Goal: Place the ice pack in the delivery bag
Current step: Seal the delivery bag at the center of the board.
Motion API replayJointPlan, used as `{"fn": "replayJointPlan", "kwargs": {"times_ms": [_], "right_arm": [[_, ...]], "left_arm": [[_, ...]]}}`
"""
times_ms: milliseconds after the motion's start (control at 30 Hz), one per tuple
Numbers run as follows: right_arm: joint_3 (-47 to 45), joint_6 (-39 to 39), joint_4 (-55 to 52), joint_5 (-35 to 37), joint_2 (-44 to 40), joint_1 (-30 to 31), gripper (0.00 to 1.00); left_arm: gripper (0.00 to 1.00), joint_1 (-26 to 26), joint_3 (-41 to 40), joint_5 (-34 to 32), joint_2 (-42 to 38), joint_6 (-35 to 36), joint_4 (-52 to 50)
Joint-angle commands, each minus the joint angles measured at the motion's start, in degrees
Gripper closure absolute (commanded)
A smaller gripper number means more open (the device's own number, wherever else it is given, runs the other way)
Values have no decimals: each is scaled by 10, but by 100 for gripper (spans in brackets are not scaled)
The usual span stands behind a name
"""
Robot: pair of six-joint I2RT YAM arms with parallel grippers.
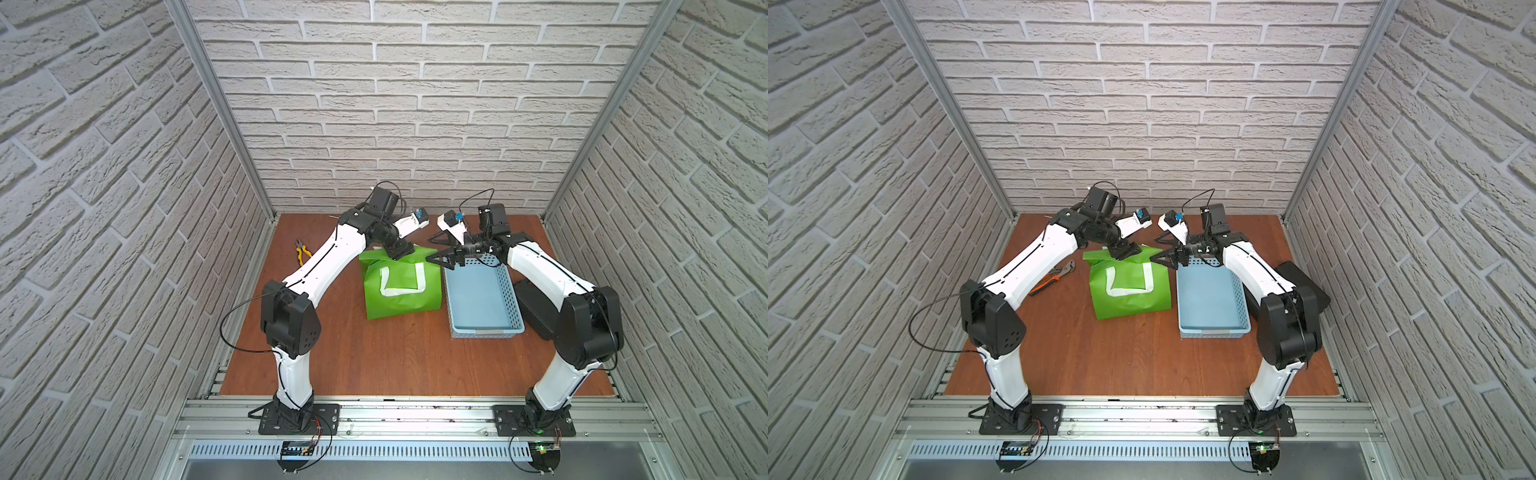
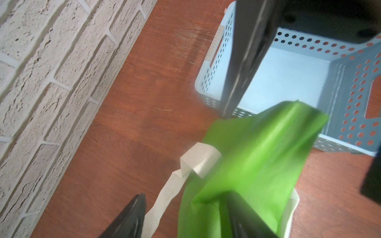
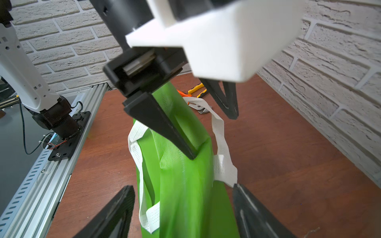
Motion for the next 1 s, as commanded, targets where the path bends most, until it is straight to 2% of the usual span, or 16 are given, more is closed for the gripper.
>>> {"fn": "replayJointPlan", "kwargs": {"times_ms": [0,33,167,300,367,500,567,800,967], "right_arm": [[4,23,3,4,20,4,24],[2,26,7,6,22,4,26],[1,27,4,6,33,5,43],[-6,24,5,8,33,5,62],[-6,24,5,7,34,5,69],[-5,24,8,10,35,5,69],[-3,23,7,13,35,4,69],[-1,22,11,14,34,4,69],[4,18,6,15,35,4,69]], "left_arm": [[31,-4,5,-6,4,4,5],[30,-4,3,-6,2,3,6],[27,6,-6,17,-18,-10,16],[20,36,-44,75,-70,-40,45],[15,56,-73,105,-104,-55,68],[4,110,-147,181,-176,-88,105],[2,143,-191,224,-213,-101,124],[2,249,-391,356,-351,-152,235],[2,272,-489,400,-391,-158,331]]}}
